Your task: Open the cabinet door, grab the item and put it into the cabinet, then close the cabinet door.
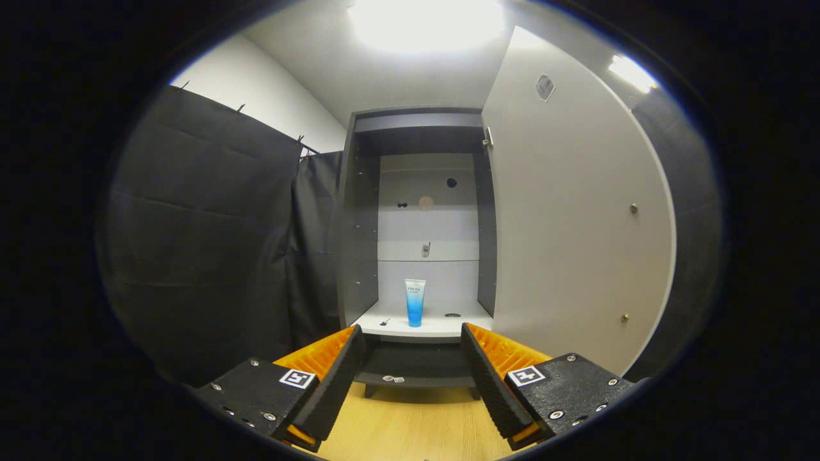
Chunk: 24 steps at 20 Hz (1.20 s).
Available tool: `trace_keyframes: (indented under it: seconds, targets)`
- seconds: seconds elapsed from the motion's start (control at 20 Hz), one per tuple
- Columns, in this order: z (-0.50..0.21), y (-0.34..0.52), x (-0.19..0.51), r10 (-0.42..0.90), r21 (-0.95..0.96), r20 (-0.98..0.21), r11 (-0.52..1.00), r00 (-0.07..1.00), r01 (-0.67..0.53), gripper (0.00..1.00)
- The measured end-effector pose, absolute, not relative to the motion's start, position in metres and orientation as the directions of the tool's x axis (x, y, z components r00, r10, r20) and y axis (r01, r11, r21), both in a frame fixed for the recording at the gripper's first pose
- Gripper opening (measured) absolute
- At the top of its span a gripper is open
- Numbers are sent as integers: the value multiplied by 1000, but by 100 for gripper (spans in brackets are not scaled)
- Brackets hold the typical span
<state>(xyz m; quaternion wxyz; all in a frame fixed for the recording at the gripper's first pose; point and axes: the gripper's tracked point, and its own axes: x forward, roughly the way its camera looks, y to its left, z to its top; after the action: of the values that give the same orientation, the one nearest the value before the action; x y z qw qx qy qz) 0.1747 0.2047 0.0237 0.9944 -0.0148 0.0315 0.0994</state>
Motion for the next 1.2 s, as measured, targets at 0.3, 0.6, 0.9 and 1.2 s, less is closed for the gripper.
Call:
trace_keyframes:
  seconds: [0.3, 0.6, 0.9, 1.2]
  targets:
    - [26, 178, 135, 192, -4, -65, 981, 979, -193, 93]
    - [44, 118, 116, 109, -7, -52, 994, 993, -110, 93]
    - [57, 50, 99, -1, 14, -46, 1000, 999, 1, 93]
    - [70, -13, 93, -128, 19, -25, 991, 991, 129, 93]
